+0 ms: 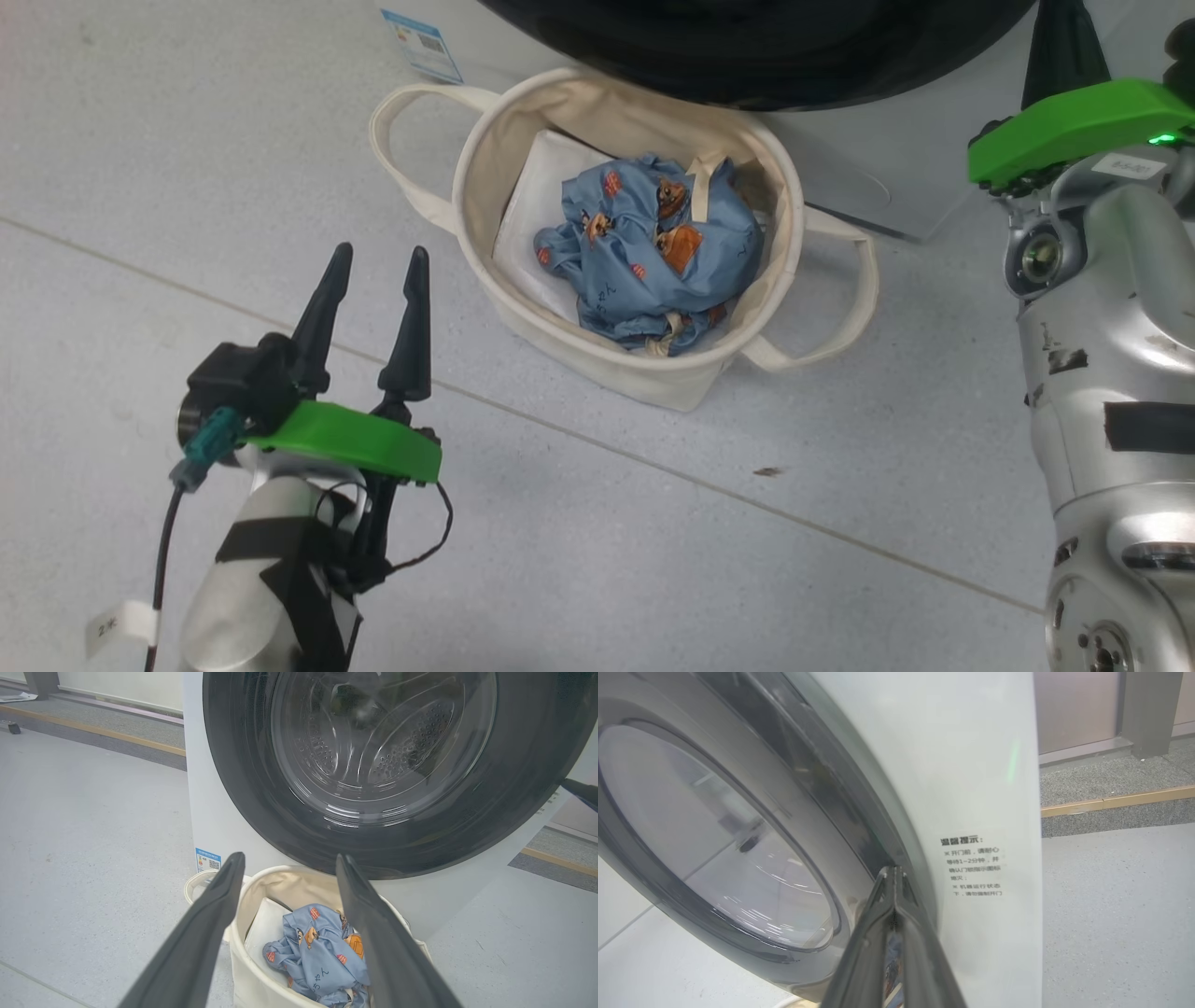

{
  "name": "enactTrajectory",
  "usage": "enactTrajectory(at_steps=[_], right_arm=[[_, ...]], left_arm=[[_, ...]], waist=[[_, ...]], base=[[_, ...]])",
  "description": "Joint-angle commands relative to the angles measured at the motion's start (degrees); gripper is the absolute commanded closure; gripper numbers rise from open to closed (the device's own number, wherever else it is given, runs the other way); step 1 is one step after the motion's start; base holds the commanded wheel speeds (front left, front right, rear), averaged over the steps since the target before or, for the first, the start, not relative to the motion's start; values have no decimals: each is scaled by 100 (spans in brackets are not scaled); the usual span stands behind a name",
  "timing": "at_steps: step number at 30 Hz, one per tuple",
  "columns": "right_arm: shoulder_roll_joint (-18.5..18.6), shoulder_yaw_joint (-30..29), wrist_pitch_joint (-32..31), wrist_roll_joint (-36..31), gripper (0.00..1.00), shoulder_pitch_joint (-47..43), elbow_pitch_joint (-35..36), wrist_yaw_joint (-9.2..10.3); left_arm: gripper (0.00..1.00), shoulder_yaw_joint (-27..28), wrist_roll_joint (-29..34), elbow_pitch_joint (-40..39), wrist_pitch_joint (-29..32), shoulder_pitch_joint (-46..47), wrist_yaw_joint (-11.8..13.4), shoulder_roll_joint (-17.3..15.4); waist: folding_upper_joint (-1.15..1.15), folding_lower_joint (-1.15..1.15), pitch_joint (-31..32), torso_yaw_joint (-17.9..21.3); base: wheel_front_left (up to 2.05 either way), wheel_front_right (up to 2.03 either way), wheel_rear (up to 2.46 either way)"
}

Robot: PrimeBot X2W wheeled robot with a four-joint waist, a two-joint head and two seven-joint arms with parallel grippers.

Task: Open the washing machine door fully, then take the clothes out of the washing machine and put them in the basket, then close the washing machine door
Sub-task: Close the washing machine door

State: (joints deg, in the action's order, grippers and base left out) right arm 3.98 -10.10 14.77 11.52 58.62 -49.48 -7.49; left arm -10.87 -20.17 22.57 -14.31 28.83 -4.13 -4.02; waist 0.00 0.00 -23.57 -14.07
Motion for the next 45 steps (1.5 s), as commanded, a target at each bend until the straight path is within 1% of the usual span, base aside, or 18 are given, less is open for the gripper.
enactTrajectory(at_steps=[1,8,11,14,19,22,26,27,30,33,38,42,45], right_arm=[[-110,160,23,0,1,282,252,0],[-110,443,23,173,0,-92,265,0],[-110,746,23,328,0,-404,367,0],[-110,990,23,459,0,-781,661,0],[-110,1199,23,550,0,-1484,1346,0],[-110,1184,23,471,0,-1903,1780,0],[-110,1145,23,325,0,-2345,2161,0],[-110,1113,23,251,0,-2533,2298,0],[-107,1092,23,169,0,-2778,2471,0],[-54,1129,23,136,0,-2997,2635,0],[5,1176,23,50,0,-3334,2851,0],[57,1170,23,70,0,-3553,2948,0],[90,1078,23,64,0,-3732,3080,0]], left_arm=[[0,243,93,-133,-69,118,-46,-113],[0,422,134,-2,-69,27,-111,-226],[0,549,135,73,-69,-52,-146,-377],[0,675,128,139,-69,-143,-181,-577],[0,957,24,70,-69,-322,-243,-913],[0,1173,-91,30,-69,-501,-269,-1110],[0,1522,-313,10,-69,-699,-290,-1330],[0,1597,-376,-88,-69,-780,-306,-1411],[0,1527,-332,-168,-69,-888,-322,-1600],[0,1597,-422,-279,-69,-907,-329,-1682],[0,1655,-430,-133,-69,-1078,-333,-1890],[0,1519,-569,86,-39,-1193,-334,-1953],[0,1416,-560,149,-44,-1283,-335,-2032]], waist=[[0,0,77,18],[0,0,450,137],[0,0,726,257],[0,0,1026,421],[0,0,1498,780],[0,0,1755,1055],[0,0,2034,1445],[0,0,2152,1610],[0,0,2258,1829],[0,0,2327,2017],[0,0,2427,2342],[0,0,2536,2474],[0,0,2588,2517]], base=[[0,0,0],[0,0,0],[0,0,0],[0,0,0],[0,0,0],[0,0,0],[0,0,0],[0,0,0],[0,0,0],[0,0,0],[0,0,0],[0,0,0],[0,0,0]])
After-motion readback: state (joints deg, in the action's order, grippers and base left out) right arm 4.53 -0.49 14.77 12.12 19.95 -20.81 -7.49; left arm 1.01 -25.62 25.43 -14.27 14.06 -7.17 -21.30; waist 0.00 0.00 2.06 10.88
